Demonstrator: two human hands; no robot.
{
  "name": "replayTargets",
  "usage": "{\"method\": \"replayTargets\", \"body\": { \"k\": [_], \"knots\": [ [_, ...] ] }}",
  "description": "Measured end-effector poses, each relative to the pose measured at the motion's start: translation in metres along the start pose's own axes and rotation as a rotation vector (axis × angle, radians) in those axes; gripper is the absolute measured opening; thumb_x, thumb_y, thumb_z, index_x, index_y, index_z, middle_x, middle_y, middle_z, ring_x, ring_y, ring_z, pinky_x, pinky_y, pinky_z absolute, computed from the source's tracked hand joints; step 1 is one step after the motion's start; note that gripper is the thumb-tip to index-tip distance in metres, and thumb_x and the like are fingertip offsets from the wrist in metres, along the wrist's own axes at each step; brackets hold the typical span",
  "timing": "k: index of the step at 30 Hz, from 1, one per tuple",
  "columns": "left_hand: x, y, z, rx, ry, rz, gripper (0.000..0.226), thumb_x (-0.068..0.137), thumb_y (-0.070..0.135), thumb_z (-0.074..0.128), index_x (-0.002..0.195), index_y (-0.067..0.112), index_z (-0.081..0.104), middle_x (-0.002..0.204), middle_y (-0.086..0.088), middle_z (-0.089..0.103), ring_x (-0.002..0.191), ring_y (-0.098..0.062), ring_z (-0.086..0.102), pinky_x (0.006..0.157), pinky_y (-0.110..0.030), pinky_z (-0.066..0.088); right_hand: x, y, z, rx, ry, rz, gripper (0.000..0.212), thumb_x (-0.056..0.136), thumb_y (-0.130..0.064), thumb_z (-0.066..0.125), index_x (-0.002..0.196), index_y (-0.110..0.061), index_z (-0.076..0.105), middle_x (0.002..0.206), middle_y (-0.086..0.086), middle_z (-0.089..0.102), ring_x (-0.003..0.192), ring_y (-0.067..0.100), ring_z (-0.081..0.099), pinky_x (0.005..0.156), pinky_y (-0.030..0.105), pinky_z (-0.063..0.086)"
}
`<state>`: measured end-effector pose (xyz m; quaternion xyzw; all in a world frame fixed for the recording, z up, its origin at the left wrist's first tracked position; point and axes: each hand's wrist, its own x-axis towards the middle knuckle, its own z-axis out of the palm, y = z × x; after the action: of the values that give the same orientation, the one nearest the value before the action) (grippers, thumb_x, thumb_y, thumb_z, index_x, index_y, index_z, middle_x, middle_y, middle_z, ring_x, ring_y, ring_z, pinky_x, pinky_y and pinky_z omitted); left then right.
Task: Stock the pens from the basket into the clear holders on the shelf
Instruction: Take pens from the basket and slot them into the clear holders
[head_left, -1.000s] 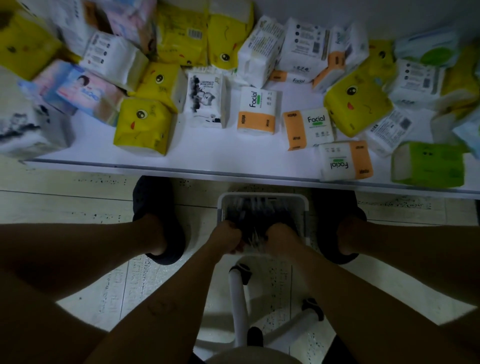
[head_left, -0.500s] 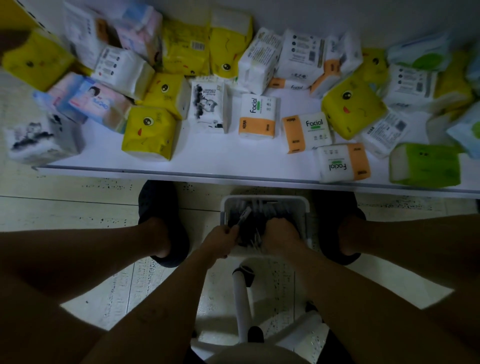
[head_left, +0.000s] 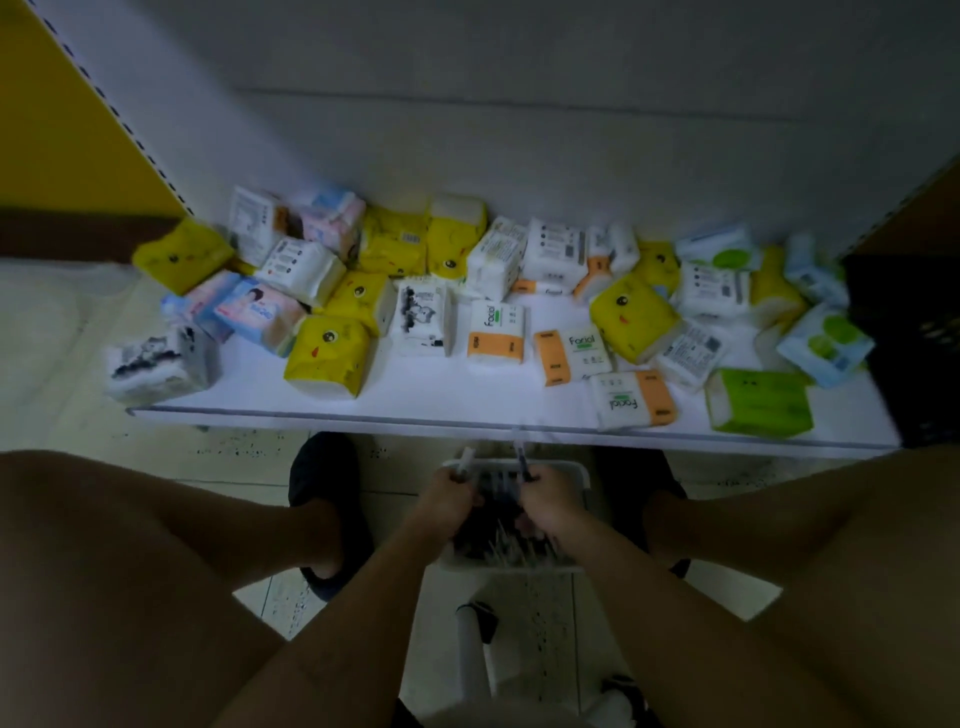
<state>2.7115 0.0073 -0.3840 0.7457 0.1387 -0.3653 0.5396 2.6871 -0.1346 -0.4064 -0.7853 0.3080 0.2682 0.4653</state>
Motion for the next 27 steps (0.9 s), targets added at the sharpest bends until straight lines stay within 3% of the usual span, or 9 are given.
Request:
{"method": "replayTargets", "body": {
  "k": [2,5,10,13,18,21,24,27],
  "knots": [
    [-0.011,0.017,0.002,-0.036,0.023,0.079,0.024,0.101,0.038,0.042,0.103,0.02,0.058,0.089,-0.005,0.064,0.074,-0.011,0.061,0.059,-0.022,0.046,-0.017,-0.011,-0.007,0.0,0.142,-0.076,0.027,0.103,-0.028,0.036,0.111,-0.015,0.058,0.09,0.006,0.062,0.072,0.017,0.059,0.06,0.028,0.047],
    [-0.022,0.043,0.001,-0.053,0.088,0.217,0.026,0.101,0.035,0.043,0.103,0.019,0.064,0.074,-0.001,0.063,0.053,-0.004,0.055,0.048,-0.017,0.042,-0.037,-0.026,-0.02,0.006,0.3,-0.257,0.032,0.103,-0.034,0.037,0.098,-0.015,0.062,0.089,0.003,0.062,0.082,0.018,0.058,0.068,0.028,0.041],
    [-0.045,0.093,-0.009,-0.136,0.127,0.372,0.018,0.097,0.022,0.053,0.093,0.009,0.064,0.083,-0.005,0.067,0.065,-0.014,0.056,0.057,-0.025,0.044,-0.064,-0.064,-0.05,0.325,0.207,-0.449,0.016,0.101,-0.014,0.043,0.105,-0.017,0.058,0.065,0.011,0.058,0.058,0.027,0.059,0.055,0.03,0.052],
    [-0.064,0.129,-0.017,-0.193,0.125,0.487,0.013,0.095,0.019,0.056,0.096,0.008,0.063,0.081,-0.004,0.067,0.063,-0.013,0.053,0.057,-0.025,0.042,-0.084,-0.089,-0.07,0.413,0.206,-0.541,0.021,0.101,-0.004,0.041,0.089,-0.013,0.055,0.077,0.009,0.054,0.055,0.02,0.05,0.051,0.027,0.039],
    [-0.105,0.186,-0.023,-0.242,0.166,0.727,0.018,0.097,0.031,0.054,0.103,0.018,0.065,0.072,0.001,0.067,0.052,-0.006,0.049,0.048,-0.023,0.039,-0.13,-0.13,-0.104,0.283,0.401,-0.812,0.013,0.1,-0.027,0.049,0.108,-0.029,0.059,0.077,-0.01,0.058,0.052,0.001,0.047,0.055,0.022,0.036],
    [-0.135,0.215,-0.027,-0.22,0.126,0.875,0.019,0.097,0.025,0.053,0.105,0.012,0.065,0.076,-0.002,0.066,0.059,-0.009,0.054,0.053,-0.023,0.044,-0.166,-0.155,-0.123,0.323,0.448,-0.945,0.01,0.097,-0.022,0.055,0.098,-0.023,0.065,0.069,-0.005,0.058,0.042,0.003,0.051,0.047,0.023,0.043],
    [-0.171,0.245,-0.032,-0.274,0.061,0.992,0.013,0.098,0.016,0.052,0.101,0.01,0.063,0.078,-0.006,0.065,0.062,-0.013,0.062,0.058,-0.026,0.053,-0.2,-0.179,-0.142,0.354,0.528,-1.033,0.014,0.093,-0.021,0.061,0.08,-0.023,0.064,0.06,-0.002,0.062,0.052,0.009,0.057,0.053,0.022,0.047],
    [-0.203,0.276,-0.043,-0.188,0.083,1.129,0.011,0.097,0.018,0.055,0.1,0.01,0.062,0.081,-0.004,0.071,0.074,-0.012,0.07,0.071,-0.033,0.058,-0.227,-0.203,-0.165,0.281,0.631,-1.103,0.015,0.089,-0.027,0.066,0.078,-0.017,0.066,0.072,-0.002,0.064,0.068,0.007,0.059,0.063,0.021,0.044]
  ]
}}
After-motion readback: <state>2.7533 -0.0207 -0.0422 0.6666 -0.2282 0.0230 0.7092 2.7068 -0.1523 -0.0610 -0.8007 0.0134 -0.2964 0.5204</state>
